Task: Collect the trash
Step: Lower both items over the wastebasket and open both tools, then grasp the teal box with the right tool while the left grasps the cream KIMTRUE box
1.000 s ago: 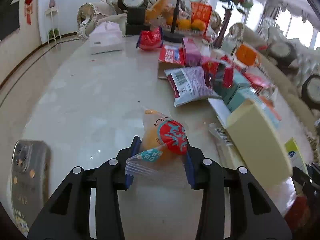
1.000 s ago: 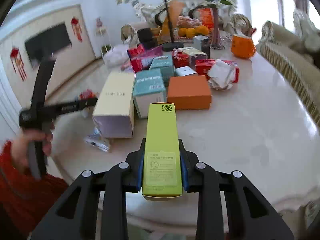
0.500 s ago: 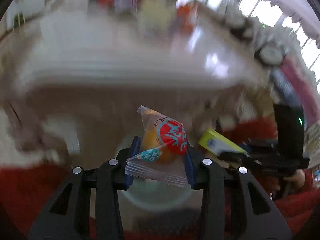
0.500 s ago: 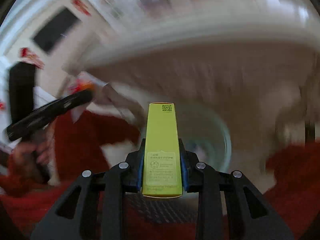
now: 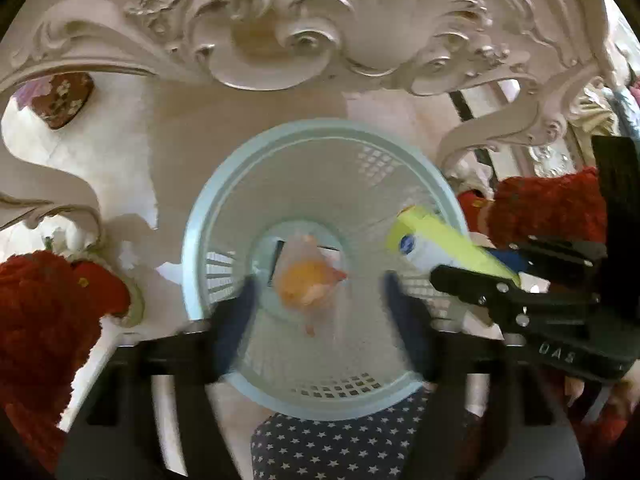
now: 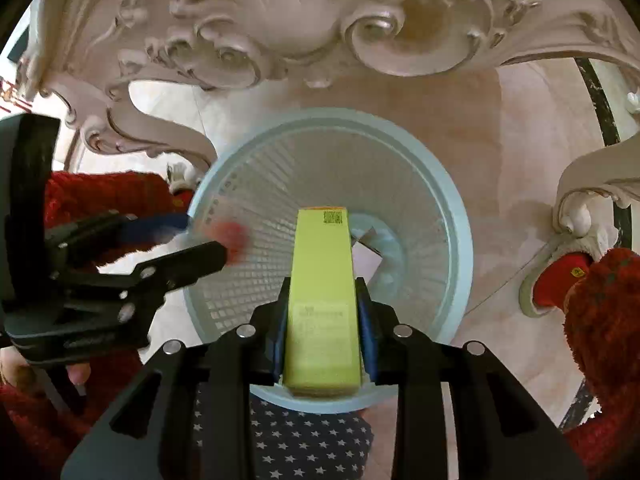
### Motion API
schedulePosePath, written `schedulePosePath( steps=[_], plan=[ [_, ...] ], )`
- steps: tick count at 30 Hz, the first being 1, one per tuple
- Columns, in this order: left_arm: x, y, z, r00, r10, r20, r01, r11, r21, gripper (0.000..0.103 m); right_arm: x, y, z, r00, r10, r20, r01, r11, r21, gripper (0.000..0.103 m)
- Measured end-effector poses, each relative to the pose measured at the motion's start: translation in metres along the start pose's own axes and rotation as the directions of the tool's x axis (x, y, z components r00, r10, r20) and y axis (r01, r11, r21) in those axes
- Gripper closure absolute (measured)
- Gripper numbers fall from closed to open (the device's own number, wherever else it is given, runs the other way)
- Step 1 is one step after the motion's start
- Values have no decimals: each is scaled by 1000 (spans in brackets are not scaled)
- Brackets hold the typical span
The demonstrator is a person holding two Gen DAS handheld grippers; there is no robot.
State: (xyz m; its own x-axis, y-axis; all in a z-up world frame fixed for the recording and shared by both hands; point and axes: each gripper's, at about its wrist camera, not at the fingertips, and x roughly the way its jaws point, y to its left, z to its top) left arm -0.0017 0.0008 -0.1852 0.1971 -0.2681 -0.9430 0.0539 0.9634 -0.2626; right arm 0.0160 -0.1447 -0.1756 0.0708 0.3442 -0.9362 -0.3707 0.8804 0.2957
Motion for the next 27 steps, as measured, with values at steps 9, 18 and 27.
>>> schedulePosePath(
  steps=[9,18,27],
  plan=[
    [9,9,2,999,48,-22,-48,999,-21,13,8,-12,6,997,-74,10,73,995,70,38],
    [-102,7,2,964,24,264,-19,1000,-21,13,-83,-13,-10,976,-43,213,36,999,37,38],
    [-224,-72,99,704,200,682,-250,968,-27,8,-227,-22,57,744,-193,639,177,980,90,31]
  ],
)
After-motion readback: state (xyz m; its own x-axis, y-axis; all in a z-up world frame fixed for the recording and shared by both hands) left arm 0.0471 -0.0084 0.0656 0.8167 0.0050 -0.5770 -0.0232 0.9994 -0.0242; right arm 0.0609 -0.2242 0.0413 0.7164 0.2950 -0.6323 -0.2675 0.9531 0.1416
